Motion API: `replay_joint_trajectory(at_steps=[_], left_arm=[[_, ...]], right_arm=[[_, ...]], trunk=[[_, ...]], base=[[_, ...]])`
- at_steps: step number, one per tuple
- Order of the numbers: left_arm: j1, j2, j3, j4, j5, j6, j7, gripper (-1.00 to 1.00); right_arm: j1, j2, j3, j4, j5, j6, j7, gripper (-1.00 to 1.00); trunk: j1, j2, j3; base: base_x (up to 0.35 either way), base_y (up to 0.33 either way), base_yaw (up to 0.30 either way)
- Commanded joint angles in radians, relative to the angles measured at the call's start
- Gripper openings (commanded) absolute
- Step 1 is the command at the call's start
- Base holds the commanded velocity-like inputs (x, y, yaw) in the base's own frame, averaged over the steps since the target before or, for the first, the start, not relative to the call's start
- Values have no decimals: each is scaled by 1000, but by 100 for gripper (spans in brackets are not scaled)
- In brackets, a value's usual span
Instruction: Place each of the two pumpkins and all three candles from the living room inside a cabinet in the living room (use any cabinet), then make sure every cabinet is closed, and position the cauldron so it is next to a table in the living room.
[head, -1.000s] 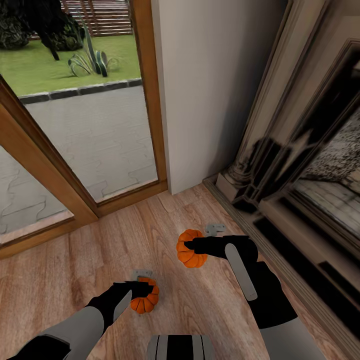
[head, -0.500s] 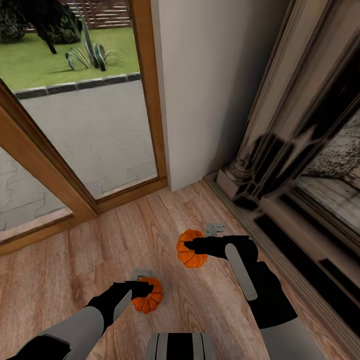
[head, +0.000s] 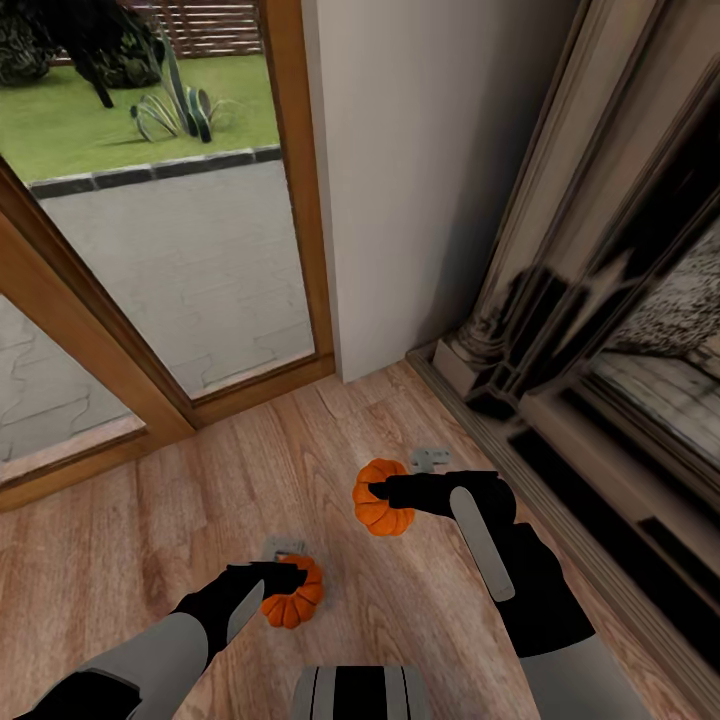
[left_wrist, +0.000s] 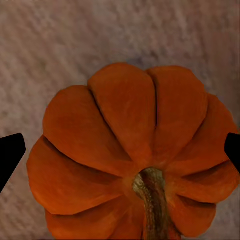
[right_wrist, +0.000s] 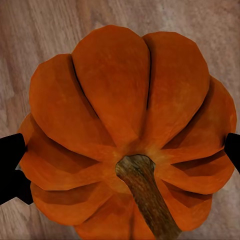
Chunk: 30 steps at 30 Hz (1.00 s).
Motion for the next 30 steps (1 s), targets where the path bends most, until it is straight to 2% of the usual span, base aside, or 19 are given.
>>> replay_joint_trajectory(at_steps=[1, 30], left_arm=[[0, 1, -7, -2, 10, 4, 0, 100], [0, 1, -7, -2, 5, 4, -2, 100]], right_arm=[[-1, 0, 0, -1, -12, 3, -8, -100], [-1, 0, -1, 2, -12, 3, -8, -100]], trunk=[[0, 0, -1], [0, 0, -1]], base=[[0, 0, 0], [-21, -22, 0]])
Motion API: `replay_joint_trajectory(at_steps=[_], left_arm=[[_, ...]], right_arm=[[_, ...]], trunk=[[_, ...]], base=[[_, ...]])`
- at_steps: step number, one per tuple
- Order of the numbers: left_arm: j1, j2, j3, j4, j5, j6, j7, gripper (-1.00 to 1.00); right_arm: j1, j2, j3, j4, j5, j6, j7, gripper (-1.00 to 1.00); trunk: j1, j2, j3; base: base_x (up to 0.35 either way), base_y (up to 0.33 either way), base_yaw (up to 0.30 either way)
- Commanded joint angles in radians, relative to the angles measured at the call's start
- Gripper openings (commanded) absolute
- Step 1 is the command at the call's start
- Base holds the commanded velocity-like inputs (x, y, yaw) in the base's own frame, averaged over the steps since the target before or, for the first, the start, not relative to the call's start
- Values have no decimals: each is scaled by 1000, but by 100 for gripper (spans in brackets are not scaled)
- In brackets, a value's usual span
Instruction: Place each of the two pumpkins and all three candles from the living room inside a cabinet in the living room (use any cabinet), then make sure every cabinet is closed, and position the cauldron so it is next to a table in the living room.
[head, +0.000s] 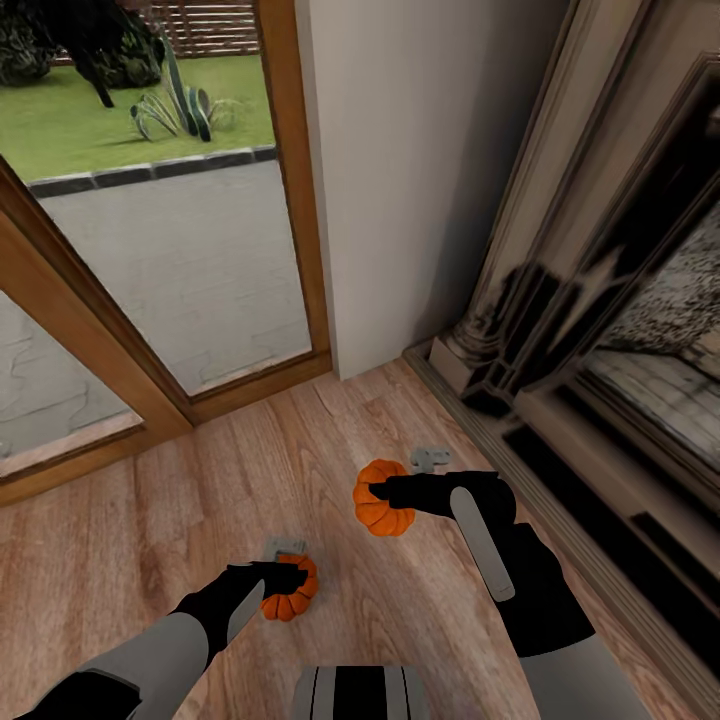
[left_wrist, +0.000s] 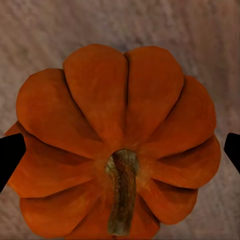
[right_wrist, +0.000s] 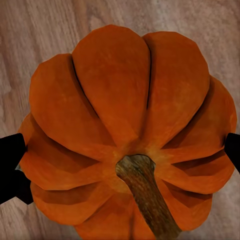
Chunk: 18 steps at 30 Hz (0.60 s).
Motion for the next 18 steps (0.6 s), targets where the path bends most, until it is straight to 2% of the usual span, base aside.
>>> replay_joint_trajectory(at_steps=[1, 6, 9, 18], left_arm=[[0, 1, -6, -1, 10, 5, 1, 100], [-1, 1, -6, -1, 10, 5, 1, 100], [-1, 1, -6, -1, 10, 5, 1, 100], [-1, 1, -6, -1, 10, 5, 1, 100]], right_arm=[[-1, 0, 0, -1, -11, 3, -8, -100], [-1, 0, 0, -1, -11, 3, -8, -100], [-1, 0, 0, -1, -11, 3, -8, -100], [-1, 0, 0, -1, -11, 3, -8, -100]], trunk=[[0, 0, -1], [0, 0, -1], [1, -1, -12], [1, -1, -12]], base=[[0, 0, 0], [0, 0, 0], [0, 0, 0], [0, 0, 0]])
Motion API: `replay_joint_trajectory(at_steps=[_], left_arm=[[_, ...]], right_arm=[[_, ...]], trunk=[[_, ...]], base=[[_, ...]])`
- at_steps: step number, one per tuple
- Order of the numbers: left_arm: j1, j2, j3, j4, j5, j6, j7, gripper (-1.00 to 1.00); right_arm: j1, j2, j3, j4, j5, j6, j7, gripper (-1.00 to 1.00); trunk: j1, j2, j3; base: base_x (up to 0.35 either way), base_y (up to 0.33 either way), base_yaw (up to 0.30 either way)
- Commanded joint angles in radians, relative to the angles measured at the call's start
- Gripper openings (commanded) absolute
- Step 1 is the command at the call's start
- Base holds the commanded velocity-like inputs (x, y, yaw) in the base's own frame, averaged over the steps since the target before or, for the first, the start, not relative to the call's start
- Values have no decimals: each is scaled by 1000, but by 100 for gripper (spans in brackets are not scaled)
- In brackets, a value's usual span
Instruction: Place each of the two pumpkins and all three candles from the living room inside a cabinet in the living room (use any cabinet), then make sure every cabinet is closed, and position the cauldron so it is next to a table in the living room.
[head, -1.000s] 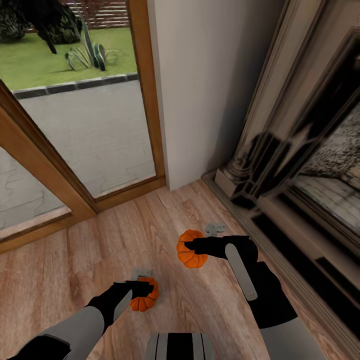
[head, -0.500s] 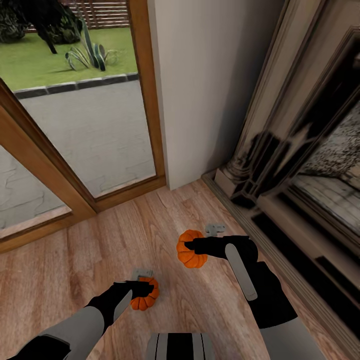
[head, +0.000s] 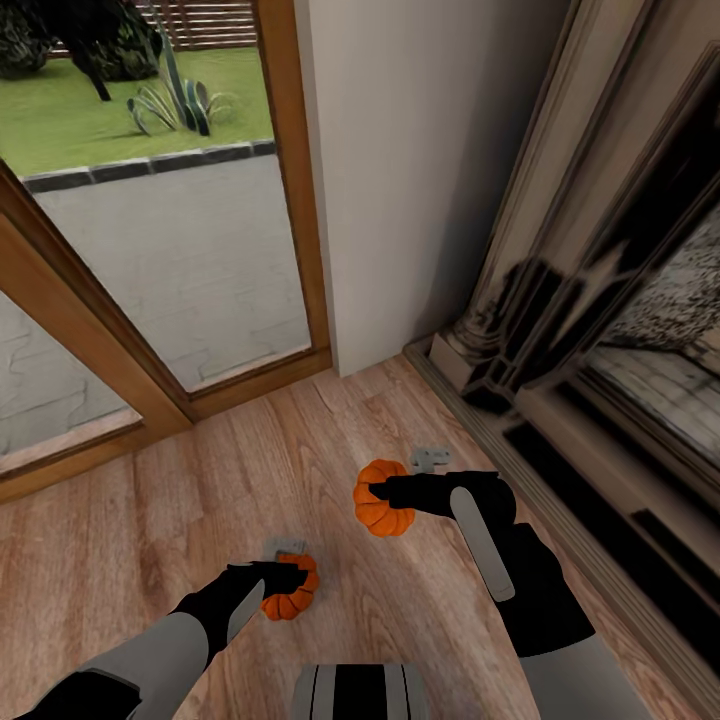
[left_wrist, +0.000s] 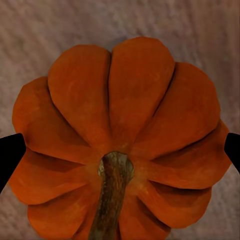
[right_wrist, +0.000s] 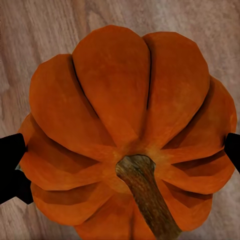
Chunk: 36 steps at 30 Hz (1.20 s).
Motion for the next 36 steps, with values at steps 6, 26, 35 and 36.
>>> replay_joint_trajectory(at_steps=[6, 26, 35, 36], left_arm=[[0, 1, -6, -2, 10, 5, 0, 100], [0, 1, -6, -2, 10, 5, 0, 100], [0, 3, -4, 1, 16, 7, 0, 100], [0, 3, -4, 0, 16, 7, 0, 100]], right_arm=[[-1, 0, 0, -1, -11, 3, -8, -100], [-1, 0, 0, -1, -11, 3, -8, -100], [-1, 0, 0, -1, -12, 3, -8, -100], [-1, 0, 0, -1, -12, 3, -8, -100]], trunk=[[0, 0, -1], [1, -1, -12], [1, -1, -12], [1, -1, -12]], base=[[0, 0, 0], [0, 0, 0], [0, 0, 0], [0, 0, 0]])
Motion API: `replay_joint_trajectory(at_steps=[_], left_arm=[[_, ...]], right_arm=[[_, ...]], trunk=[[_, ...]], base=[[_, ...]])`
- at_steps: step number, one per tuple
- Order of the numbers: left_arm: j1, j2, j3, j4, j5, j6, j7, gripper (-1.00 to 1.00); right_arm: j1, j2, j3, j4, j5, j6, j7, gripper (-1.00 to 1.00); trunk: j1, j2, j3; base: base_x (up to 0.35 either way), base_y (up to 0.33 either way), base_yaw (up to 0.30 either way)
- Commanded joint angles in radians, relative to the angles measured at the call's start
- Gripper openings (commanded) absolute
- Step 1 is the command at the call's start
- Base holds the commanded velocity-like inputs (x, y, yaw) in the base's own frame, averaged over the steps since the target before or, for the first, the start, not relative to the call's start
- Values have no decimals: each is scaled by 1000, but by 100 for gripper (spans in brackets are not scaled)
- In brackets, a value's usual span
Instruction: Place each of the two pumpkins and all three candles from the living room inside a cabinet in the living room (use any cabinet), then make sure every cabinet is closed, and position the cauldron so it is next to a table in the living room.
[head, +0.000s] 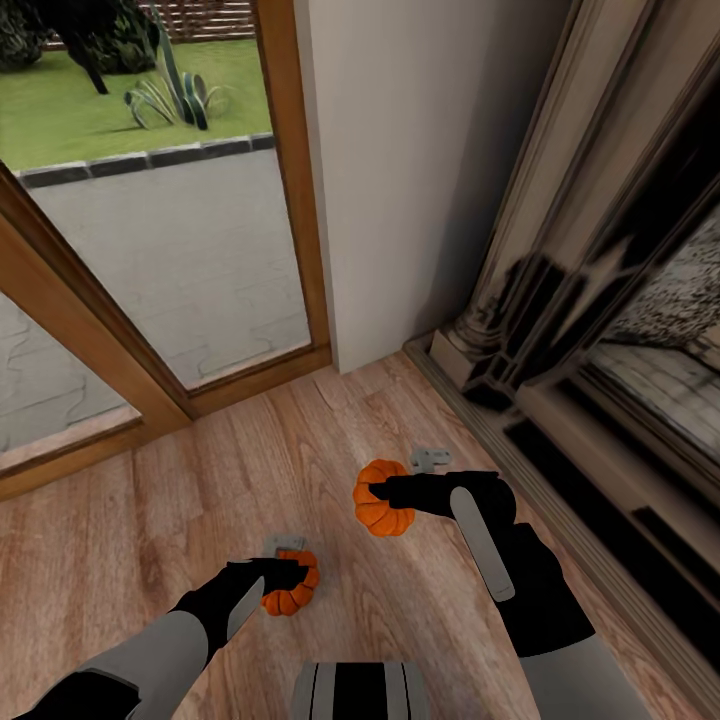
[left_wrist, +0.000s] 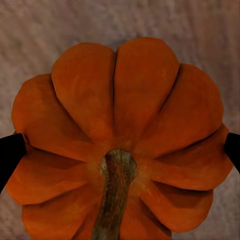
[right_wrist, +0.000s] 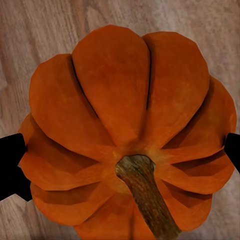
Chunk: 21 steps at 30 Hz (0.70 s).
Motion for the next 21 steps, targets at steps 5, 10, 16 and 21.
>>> replay_joint_trajectory(at_steps=[5, 10, 16, 21], left_arm=[[1, 0, -8, 16, 6, 3, 1, -100], [1, 0, -9, 15, 6, 3, 1, -100], [1, 1, -6, 13, 8, 3, 1, -100], [1, 2, -6, 13, 8, 2, 1, -100]], right_arm=[[-1, 0, 0, -1, -11, 3, -9, -100], [-1, 0, 0, -1, -11, 3, -9, -100], [-1, 0, 0, -1, -10, 3, -9, -100], [-1, 0, 0, -1, -10, 3, -9, -100]], trunk=[[0, 0, -1], [0, 0, -1], [0, 0, -1], [0, 0, -1]], base=[[0, 0, 0], [0, 0, 0], [0, 0, 0], [0, 0, 0]])
